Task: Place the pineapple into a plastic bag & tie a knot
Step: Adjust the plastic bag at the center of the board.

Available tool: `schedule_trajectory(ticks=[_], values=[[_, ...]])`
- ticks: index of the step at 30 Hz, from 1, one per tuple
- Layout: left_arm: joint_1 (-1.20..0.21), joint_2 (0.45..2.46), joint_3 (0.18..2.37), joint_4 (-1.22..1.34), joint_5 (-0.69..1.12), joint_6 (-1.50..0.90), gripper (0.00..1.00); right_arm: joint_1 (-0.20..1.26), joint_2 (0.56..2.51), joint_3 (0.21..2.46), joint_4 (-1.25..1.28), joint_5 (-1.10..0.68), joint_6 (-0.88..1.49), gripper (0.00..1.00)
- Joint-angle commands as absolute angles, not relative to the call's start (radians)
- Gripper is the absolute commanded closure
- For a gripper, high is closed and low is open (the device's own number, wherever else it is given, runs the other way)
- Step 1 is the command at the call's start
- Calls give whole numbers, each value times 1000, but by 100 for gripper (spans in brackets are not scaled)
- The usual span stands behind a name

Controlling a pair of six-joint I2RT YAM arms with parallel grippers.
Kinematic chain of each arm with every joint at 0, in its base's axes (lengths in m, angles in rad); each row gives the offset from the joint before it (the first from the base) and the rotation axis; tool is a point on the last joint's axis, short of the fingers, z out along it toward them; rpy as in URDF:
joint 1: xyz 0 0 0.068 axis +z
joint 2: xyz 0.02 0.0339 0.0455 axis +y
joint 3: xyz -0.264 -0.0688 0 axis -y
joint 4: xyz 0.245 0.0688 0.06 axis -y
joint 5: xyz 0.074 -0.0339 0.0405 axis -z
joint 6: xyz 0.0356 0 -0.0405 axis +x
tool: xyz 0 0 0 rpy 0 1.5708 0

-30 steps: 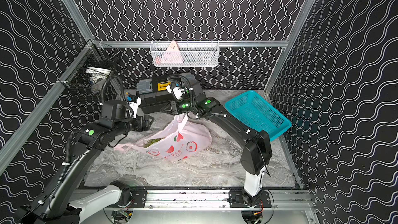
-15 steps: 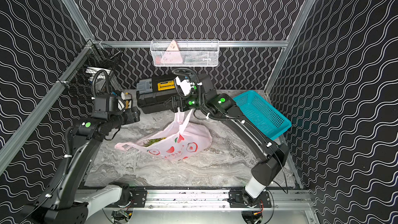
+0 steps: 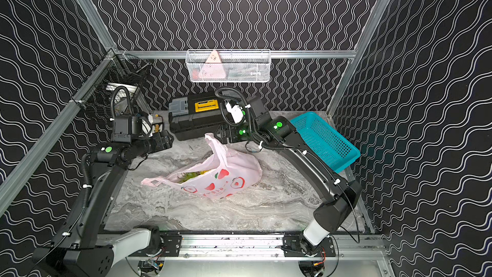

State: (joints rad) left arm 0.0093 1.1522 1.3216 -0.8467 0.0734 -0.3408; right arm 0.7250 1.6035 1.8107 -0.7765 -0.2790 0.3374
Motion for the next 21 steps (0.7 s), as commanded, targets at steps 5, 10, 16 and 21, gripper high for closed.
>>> schedule_trajectory(ticks=[5, 10, 16, 21], values=[[134, 1210, 1366, -807, 160, -370, 14, 753, 1512, 1865, -645, -338, 236, 27], [245, 1441, 1479, -623, 335, -509, 19, 903, 1680, 2058, -722, -511, 99, 28], [445, 1644, 1603, -564, 422, -621, 22, 1121, 2010, 2281, -856, -386, 21, 16], [550, 1637, 1524, -518, 445, -674, 23, 1129, 2188, 2276, -768, -349, 48, 7]])
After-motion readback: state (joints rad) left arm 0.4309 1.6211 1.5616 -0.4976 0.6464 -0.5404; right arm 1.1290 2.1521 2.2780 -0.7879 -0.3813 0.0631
